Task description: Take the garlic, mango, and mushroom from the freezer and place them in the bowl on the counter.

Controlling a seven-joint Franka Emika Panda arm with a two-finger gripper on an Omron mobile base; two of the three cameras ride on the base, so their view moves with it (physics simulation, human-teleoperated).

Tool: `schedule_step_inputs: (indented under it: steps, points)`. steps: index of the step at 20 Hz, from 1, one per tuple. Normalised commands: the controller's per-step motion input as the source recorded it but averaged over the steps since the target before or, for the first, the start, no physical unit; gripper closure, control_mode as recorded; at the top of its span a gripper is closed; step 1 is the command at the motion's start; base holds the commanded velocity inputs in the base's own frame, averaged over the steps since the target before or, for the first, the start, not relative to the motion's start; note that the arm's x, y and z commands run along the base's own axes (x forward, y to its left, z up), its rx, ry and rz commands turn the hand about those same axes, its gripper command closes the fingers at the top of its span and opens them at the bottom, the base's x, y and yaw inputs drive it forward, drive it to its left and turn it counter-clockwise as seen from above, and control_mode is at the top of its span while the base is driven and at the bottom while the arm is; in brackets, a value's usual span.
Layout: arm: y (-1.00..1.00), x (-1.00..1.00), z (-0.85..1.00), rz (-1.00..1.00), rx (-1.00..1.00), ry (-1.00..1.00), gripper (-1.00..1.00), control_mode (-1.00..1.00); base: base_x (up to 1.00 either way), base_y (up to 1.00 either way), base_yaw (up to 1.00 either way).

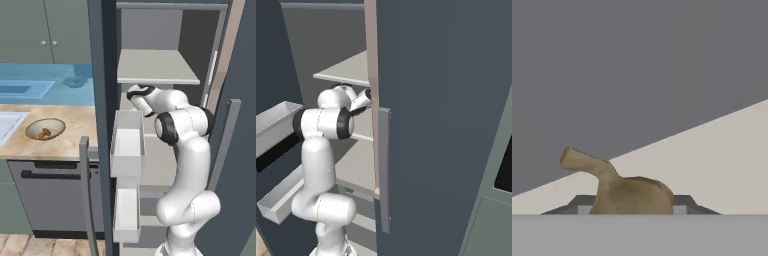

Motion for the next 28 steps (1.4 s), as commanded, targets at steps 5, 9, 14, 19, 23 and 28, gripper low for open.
schedule_step_inputs:
  steps: [5,9,14,19,23,28]
  points:
    - [0.12,0.05,-0.19,0.0,0.0,0.04,1.0,-1.0,0.0,0.0,0.0]
    - [0.0,-0.07,-0.01,0.0,0.02,0.0,1.0,-1.0,0.0,0.0,0.0]
    - [0.0,-0.22,-0.05,0.0,0.01,0.0,1.0,-1.0,0.0,0.0,0.0]
    - [0.04,-0.3,-0.14,0.0,0.0,0.0,1.0,-1.0,0.0,0.0,0.0]
    - [0.03,-0.51,-0.12,0.0,0.0,-0.03,1.0,-1.0,0.0,0.0,0.0]
    - [0.0,-0.51,-0.16,-0.01,0.0,-0.04,1.0,-1.0,0.0,0.0,0.0]
